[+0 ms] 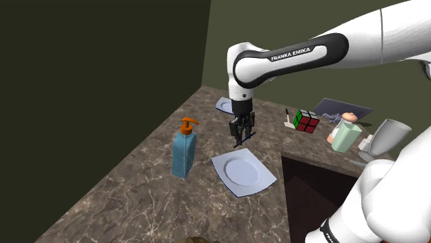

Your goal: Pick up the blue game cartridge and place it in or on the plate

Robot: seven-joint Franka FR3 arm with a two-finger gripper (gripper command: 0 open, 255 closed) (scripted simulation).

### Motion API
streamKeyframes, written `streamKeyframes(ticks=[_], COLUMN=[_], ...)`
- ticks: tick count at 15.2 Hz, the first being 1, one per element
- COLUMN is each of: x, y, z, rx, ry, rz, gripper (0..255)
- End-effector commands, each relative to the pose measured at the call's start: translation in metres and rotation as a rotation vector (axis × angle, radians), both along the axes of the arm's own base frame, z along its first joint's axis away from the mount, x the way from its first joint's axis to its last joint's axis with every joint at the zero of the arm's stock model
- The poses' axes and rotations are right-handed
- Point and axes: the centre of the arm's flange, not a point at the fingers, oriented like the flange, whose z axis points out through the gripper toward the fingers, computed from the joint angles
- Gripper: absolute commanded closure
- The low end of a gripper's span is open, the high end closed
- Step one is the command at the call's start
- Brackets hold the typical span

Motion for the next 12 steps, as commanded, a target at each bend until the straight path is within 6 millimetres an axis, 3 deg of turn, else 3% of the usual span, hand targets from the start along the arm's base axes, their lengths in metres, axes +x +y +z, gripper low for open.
streamKeyframes(ticks=[1, 4, 12], x=[-0.023, -0.061, -0.061], y=[0.015, 0.039, 0.039], z=[0.001, 0.001, -0.041], rx=[-0.001, -0.001, -0.001], ry=[0.000, 0.000, 0.000], rz=[-0.001, -0.001, -0.001], gripper=[255, 255, 255])
